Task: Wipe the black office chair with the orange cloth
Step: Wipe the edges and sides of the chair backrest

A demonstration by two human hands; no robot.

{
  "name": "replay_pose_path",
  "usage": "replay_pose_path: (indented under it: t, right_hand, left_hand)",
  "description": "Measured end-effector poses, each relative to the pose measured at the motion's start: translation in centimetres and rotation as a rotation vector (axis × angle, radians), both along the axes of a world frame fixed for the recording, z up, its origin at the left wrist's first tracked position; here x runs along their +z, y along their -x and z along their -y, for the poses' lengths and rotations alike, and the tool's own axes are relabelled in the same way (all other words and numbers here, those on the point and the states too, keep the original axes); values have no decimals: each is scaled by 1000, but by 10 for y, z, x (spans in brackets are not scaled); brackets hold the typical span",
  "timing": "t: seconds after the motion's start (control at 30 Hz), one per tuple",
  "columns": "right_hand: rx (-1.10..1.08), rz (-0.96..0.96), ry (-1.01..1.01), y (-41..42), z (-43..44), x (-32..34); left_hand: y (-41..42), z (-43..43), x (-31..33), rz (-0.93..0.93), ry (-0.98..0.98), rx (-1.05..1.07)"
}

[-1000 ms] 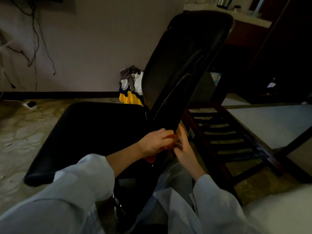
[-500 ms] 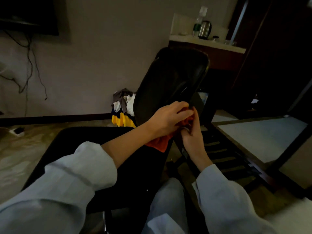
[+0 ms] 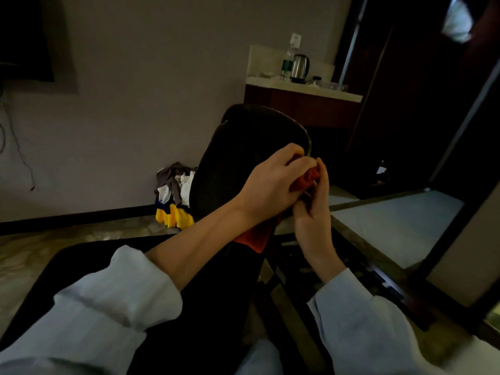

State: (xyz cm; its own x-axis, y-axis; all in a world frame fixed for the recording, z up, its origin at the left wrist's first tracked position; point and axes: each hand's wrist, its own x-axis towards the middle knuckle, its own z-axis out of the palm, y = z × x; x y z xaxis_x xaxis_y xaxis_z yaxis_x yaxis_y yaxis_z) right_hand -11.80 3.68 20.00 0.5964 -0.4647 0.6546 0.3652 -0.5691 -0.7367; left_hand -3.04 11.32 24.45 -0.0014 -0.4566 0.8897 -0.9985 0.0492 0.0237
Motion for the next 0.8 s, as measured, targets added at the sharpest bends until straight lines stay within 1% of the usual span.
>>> replay_pose_path:
  t: [0.07,0.17,0.27,0.37,0.47,0.53,0.6,0.7,0.8]
  right_hand:
    - [2,39,-6,-5,1,11]
    - [-5,85,-24,-14,2,32]
    - [-68,102,26,-27,7,53]
    - [-162,-10,79,-40,9,70]
    - [-299,-140,239,-46,12,80]
    - [-305,-249,286,-45,17,88]
    - [-254,-340,214,-45,18,96]
    - [-230,-317,33,-48,11,100]
    - [-172,-339,-275,-42,5,102]
  left_hand:
    - [-2,5,12,-78,5,-50]
    - [-13,12,34,-251,45,-143]
    - [-37,16,49,-380,57,-223]
    - [-67,23,54,-446,26,-254]
    - [-109,39,54,-546,16,-156]
    - [-128,48,54,-670,12,-108]
    - [-124,49,52,-768,-10,-108]
    - [-94,41,52,-890,-34,-73]
    - [-60,31,49,-916,-5,15]
